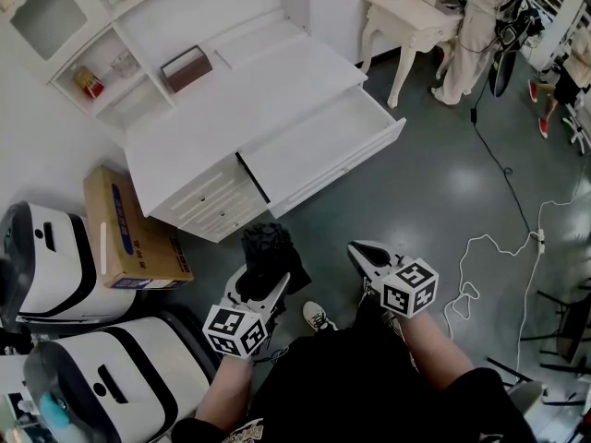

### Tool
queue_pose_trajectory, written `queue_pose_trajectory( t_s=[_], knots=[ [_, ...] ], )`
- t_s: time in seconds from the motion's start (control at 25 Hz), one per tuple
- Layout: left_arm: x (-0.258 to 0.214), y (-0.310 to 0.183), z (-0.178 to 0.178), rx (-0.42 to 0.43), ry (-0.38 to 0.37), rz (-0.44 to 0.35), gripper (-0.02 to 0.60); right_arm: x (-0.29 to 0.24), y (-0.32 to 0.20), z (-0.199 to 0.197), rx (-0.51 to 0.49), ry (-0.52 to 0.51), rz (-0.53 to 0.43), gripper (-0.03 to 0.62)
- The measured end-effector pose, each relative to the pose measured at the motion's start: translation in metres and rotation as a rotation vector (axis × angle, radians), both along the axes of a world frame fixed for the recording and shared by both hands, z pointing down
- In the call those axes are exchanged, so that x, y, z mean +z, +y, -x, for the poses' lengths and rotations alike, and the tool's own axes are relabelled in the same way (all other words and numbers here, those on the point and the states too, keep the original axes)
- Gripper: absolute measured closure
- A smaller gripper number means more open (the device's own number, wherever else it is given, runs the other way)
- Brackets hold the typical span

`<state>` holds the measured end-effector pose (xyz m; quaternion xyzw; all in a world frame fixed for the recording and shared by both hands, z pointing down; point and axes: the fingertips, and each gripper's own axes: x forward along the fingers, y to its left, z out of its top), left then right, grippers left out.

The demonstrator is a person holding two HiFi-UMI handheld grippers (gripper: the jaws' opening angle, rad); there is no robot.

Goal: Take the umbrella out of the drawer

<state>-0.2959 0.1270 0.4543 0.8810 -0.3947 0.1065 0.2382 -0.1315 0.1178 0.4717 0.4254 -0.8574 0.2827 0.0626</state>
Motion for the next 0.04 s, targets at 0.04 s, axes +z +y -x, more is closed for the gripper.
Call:
queue_pose_trajectory(
  t_s=[0.04],
  knots=[
    [0.0003,-0.0001,0.0002,0.001,0.0,0.0,0.285,0.0,-0.0002,0.0003,0.0,0.0,0.0,0.591]
  ],
)
